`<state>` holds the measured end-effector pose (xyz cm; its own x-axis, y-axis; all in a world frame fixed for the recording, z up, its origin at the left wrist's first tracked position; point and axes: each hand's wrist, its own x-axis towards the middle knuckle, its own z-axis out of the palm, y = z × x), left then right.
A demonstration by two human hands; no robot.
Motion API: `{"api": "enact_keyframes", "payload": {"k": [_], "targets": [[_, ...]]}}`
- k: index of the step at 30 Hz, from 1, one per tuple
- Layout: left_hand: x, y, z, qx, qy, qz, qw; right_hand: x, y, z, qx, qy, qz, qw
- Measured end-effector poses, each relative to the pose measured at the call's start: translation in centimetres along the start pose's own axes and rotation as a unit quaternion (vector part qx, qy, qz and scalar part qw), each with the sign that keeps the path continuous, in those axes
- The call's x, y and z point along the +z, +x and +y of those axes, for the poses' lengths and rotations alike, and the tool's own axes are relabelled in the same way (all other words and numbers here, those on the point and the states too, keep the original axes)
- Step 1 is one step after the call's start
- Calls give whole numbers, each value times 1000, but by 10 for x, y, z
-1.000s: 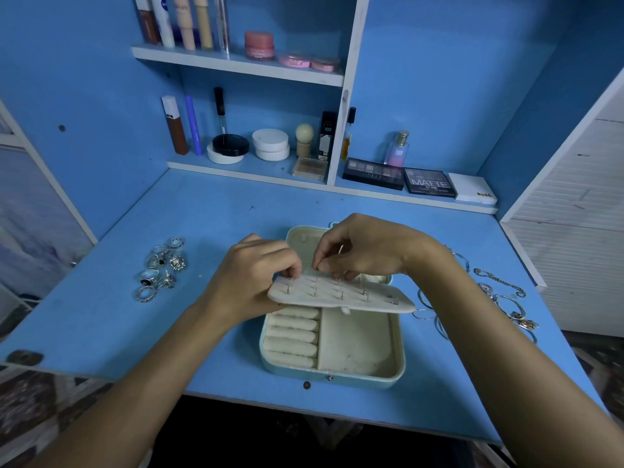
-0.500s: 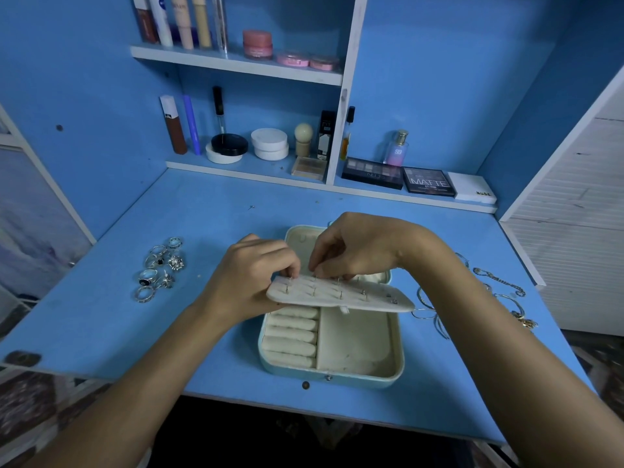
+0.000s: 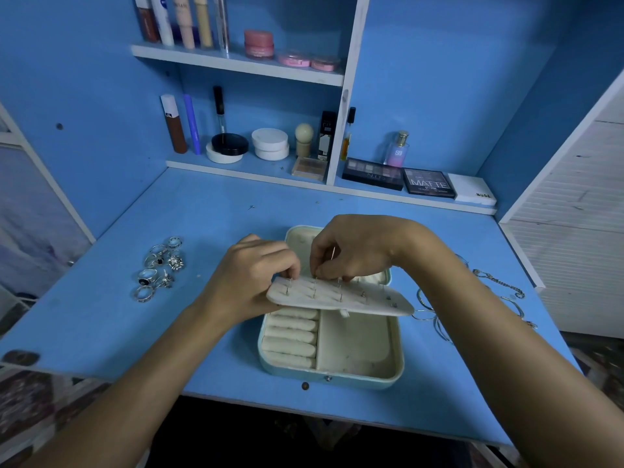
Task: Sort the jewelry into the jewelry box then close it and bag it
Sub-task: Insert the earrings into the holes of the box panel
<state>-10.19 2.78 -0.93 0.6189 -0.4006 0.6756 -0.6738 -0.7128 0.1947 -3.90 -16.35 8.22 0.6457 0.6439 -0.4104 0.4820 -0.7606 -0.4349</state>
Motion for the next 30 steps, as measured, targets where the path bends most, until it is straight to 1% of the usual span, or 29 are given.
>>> {"api": "enact_keyframes", "payload": {"k": [11,15,18,20,22,25,30], "targets": [[-2,2,5,-6,2,-3,1000,3,0,-1,-6,-32,12,999],[-3,3,5,-8,-7,-6,1000,2,-1,1,-4,-20,14,1000],[-2,3,1,-12,-11,-17,1000,0,-3,5,-3,27,11,1000],[-2,3,0,-16,-13,-20,1000,0,-5,12,-3,113,20,993],[-3,4,0,-19,-20,-22,999,-1,-9,21,-2,188,52,981],[-3,5,-2,-37,-43,-25,998,-2,-19,38,4,257,125,958],[-2,9,-4,-111,-94,-28,989,5,-33,66,11,366,259,894]]}}
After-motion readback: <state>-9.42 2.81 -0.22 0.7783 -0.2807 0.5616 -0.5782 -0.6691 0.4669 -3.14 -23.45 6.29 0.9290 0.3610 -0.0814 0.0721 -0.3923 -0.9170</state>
